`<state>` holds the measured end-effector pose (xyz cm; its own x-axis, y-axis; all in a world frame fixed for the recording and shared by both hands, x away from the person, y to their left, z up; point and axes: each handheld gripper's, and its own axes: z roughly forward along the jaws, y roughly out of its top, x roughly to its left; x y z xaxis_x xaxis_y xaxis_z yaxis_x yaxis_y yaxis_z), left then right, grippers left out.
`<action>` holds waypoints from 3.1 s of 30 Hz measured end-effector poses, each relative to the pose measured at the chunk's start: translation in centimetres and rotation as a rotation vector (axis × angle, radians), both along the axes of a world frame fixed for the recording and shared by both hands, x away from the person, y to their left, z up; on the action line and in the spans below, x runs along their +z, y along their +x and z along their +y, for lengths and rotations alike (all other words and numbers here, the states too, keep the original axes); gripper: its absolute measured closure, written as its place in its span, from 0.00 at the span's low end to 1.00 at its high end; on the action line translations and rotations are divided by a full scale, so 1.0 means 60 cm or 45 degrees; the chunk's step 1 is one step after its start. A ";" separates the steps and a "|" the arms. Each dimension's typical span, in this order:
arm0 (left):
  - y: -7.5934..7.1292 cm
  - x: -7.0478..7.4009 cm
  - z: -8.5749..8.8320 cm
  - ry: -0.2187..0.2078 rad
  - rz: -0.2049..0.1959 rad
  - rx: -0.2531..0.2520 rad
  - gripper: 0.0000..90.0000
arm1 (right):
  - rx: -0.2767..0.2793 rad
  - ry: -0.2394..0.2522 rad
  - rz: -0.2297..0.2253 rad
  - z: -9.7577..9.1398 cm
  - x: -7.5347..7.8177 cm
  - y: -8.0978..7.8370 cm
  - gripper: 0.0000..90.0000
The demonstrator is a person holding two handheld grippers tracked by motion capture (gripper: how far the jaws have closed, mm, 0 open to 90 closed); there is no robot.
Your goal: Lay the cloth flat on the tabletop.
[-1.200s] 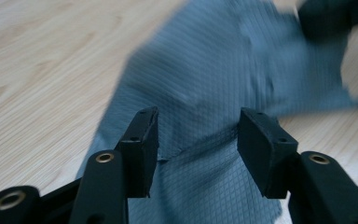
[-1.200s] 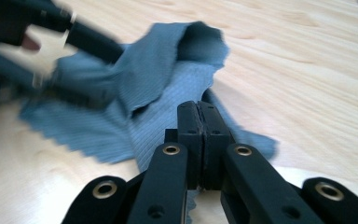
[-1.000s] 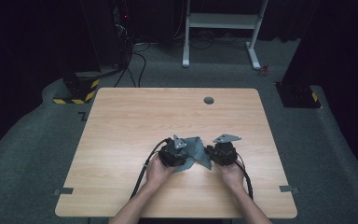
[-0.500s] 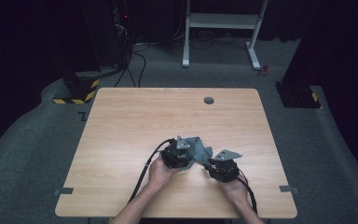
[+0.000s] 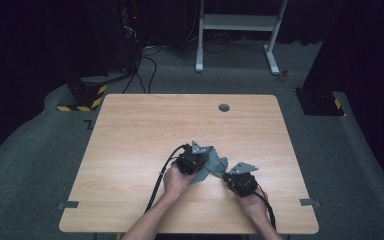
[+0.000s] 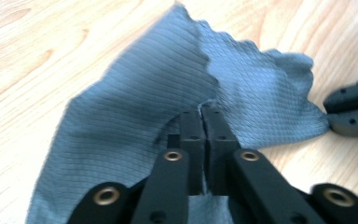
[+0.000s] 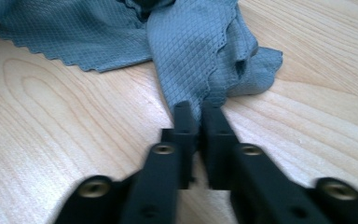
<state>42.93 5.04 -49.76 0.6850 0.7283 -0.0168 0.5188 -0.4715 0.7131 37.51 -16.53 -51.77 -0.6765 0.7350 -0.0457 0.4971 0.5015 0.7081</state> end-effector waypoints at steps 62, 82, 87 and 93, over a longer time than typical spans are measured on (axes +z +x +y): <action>-0.067 -0.047 0.115 -0.027 -0.094 0.169 0.47 | -0.100 0.117 -0.015 0.000 0.057 0.100 0.98; -0.068 -0.047 0.115 -0.028 -0.090 0.167 0.43 | -0.103 0.086 0.046 -0.009 0.036 0.085 0.81; -0.068 -0.047 0.115 -0.028 -0.089 0.169 0.43 | -0.114 -0.011 0.084 0.020 0.009 0.098 0.84; -0.068 -0.047 0.115 -0.029 -0.089 0.169 0.43 | -0.080 -0.079 0.040 0.019 0.009 0.087 0.99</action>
<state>38.84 11.95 -52.59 0.5827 0.8126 0.0101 0.5245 -0.3855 0.7591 42.73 -15.40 -51.23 -0.6312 0.7723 -0.0718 0.5501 0.5111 0.6605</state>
